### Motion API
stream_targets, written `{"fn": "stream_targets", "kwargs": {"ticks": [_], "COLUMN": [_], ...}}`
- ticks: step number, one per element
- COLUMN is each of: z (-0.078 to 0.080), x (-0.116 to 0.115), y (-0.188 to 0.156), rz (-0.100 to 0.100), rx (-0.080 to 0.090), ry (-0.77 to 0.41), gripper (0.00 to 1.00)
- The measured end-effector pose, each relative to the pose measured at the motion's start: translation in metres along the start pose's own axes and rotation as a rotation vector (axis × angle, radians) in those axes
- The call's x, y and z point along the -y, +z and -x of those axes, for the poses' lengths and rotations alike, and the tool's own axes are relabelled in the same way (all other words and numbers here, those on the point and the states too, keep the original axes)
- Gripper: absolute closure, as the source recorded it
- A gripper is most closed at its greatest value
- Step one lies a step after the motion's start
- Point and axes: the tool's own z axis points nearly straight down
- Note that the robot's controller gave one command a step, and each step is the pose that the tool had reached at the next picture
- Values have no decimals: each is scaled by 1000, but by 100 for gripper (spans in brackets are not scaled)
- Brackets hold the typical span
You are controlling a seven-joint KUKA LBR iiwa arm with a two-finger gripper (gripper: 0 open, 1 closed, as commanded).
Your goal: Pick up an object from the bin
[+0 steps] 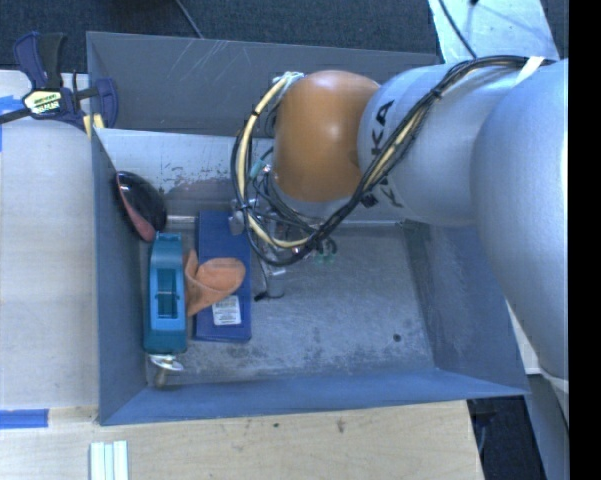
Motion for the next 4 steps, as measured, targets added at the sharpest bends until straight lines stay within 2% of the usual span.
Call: {"fn": "stream_targets", "kwargs": {"ticks": [1, 2, 3, 4], "z": [5, 3, 2, 4], "x": [-40, -47, -47, -47], "y": [16, 47, 52, 46], "rz": [1, 2, 2, 2], "rx": [-2, 12, 9, 16], "ry": [54, -245, -245, -245], "gripper": [0, 100, 0, 100]}}
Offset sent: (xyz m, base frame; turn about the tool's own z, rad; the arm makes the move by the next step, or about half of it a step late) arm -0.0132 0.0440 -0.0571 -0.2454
